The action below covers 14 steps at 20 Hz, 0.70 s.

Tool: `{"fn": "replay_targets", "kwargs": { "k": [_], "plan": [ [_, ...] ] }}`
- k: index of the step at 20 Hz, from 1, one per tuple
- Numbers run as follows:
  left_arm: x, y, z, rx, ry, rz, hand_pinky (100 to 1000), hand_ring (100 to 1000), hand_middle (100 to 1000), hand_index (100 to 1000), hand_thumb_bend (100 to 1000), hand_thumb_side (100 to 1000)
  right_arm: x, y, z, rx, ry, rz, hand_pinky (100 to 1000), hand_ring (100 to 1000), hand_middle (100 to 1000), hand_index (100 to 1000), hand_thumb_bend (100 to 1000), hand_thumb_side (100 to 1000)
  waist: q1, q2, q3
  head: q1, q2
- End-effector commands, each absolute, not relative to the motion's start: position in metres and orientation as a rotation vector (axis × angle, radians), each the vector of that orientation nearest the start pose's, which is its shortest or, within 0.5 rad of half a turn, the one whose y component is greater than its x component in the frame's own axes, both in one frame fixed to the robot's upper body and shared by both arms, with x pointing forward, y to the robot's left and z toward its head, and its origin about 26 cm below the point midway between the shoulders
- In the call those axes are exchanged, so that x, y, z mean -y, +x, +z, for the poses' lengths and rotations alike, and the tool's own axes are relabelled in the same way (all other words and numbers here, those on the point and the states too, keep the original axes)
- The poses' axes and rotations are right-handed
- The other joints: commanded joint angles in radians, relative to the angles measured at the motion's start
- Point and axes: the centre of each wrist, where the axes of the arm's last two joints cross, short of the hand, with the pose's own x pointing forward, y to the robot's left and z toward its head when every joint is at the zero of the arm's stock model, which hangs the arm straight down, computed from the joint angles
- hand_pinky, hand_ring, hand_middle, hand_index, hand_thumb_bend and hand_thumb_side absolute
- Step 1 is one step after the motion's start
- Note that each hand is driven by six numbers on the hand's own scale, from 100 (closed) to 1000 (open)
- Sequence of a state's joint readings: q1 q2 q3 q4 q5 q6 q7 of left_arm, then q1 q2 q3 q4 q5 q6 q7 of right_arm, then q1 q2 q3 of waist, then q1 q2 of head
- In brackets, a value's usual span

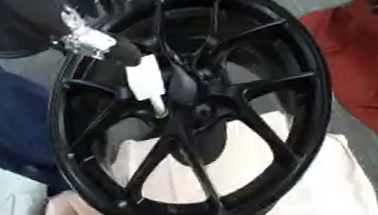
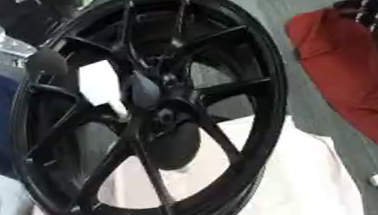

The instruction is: Pull the pin out of the wheel hub.

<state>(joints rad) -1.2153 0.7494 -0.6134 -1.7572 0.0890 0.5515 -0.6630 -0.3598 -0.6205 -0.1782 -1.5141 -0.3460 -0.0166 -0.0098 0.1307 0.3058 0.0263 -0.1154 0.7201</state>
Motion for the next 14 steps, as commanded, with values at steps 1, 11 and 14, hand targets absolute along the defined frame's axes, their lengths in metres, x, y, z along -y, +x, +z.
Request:
{"fn": "replay_targets", "kwargs": {
  "k": [1,11,14],
  "plan": [
    [-0.148,0.316,0.385,1.425,0.253,-1.655,753,751,679,802,708,416,0.409,0.346,0.19,1.982,-0.311,0.117,774,720,677,760,100,873,-0.005,-0.023,0.002,0.001,-0.006],
    [-0.153,0.278,0.375,1.476,0.361,-1.633,763,774,721,823,722,412,0.408,0.346,0.192,1.984,-0.315,0.135,774,720,677,760,100,882,0.007,0.003,0.0,-0.008,-0.022],
    [-0.155,0.275,0.374,1.475,0.372,-1.622,768,781,730,826,723,413,0.408,0.346,0.192,1.983,-0.315,0.138,773,719,677,760,100,886,0.009,0.011,-0.002,-0.01,-0.03]
  ]
}}
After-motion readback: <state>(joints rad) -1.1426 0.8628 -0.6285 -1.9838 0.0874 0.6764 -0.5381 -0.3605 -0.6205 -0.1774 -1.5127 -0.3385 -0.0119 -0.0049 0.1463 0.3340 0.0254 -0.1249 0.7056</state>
